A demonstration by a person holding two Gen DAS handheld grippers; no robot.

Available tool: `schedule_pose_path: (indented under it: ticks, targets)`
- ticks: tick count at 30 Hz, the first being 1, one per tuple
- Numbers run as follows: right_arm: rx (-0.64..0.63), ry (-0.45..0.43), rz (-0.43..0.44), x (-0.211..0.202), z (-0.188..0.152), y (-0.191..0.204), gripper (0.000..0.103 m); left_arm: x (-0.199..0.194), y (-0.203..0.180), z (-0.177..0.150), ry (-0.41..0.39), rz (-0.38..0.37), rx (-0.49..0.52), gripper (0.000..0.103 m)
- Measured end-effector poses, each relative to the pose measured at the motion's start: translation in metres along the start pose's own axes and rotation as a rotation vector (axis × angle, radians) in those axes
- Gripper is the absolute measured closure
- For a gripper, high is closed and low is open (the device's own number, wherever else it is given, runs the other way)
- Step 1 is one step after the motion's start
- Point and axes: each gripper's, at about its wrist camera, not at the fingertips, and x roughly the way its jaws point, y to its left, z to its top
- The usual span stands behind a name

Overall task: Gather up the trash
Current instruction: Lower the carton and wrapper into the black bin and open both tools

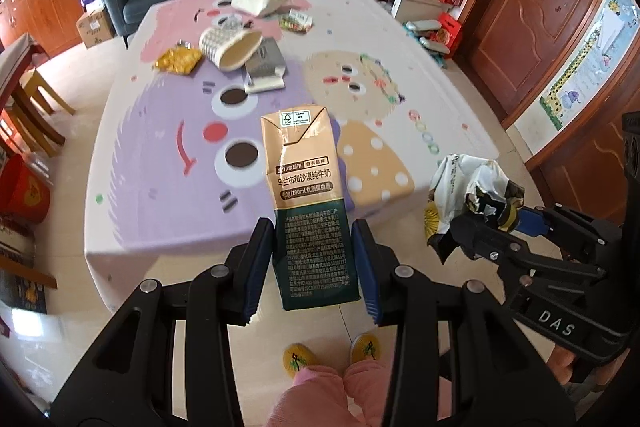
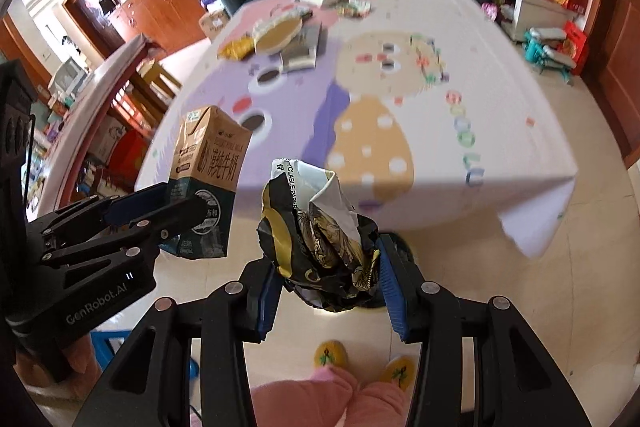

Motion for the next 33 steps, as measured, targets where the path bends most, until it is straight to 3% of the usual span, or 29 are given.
schedule_pose_path:
  ticks: [12, 21, 27, 33]
  targets:
    - [0.023, 0.135, 0.049, 0.113, -0.069, -0.063, 0.058, 0.084, -0.039, -0.079, 0.097, 0.074, -0.05, 0.066]
    - [0.102, 0.183, 0.057, 0.236, -0.104, -0.116, 0.057, 0.195, -0.043, -0.138, 0.193, 0.095, -0.073, 0.066]
    - [0.146, 0.182, 0.066, 0.307, -0.114, -0.142, 0.056, 0.275, -0.035, -0.158, 0.208, 0.094, -0.092, 0.066]
    - [0.157, 0.198, 0.095, 0.358, -0.121, -0.155, 0.047, 0.34, -0.031, -0.165, 0.18, 0.098, -0.081, 0.066]
